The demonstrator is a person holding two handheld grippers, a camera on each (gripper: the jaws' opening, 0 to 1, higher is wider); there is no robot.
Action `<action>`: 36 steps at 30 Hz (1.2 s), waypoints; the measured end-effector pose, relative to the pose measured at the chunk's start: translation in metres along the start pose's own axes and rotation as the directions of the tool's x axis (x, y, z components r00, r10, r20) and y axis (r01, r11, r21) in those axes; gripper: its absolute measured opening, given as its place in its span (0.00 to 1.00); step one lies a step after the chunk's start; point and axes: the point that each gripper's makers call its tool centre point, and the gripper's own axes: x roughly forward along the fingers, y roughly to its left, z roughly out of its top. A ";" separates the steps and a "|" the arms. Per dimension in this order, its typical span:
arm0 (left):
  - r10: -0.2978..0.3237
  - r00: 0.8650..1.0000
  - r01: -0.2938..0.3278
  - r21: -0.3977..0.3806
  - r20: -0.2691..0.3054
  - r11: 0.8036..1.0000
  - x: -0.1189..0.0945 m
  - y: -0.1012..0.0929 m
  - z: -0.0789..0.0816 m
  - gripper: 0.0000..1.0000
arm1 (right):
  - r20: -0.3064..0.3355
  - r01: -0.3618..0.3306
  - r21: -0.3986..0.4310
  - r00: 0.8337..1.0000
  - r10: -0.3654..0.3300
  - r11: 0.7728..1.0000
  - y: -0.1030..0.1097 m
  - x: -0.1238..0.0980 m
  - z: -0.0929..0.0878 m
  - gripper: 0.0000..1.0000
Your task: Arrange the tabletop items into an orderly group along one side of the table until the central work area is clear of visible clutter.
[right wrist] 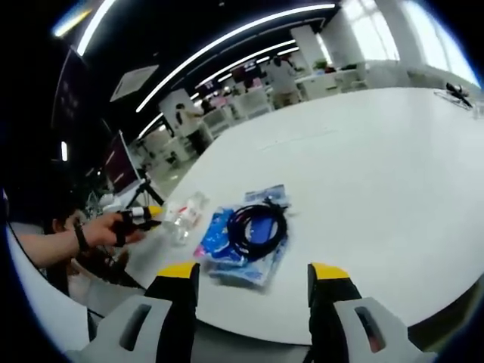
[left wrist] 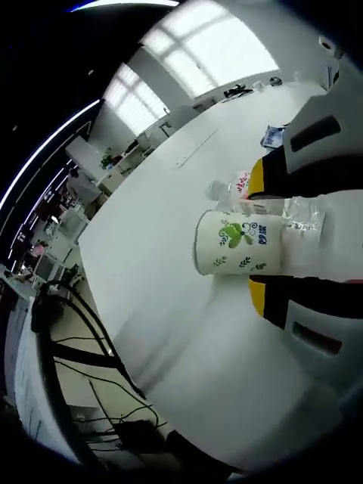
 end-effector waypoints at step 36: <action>0.050 0.998 -0.042 0.145 -0.046 0.989 -0.013 0.019 -0.027 0.35 | -0.034 -0.017 0.025 0.999 0.018 1.000 -0.007 0.006 -0.009 0.58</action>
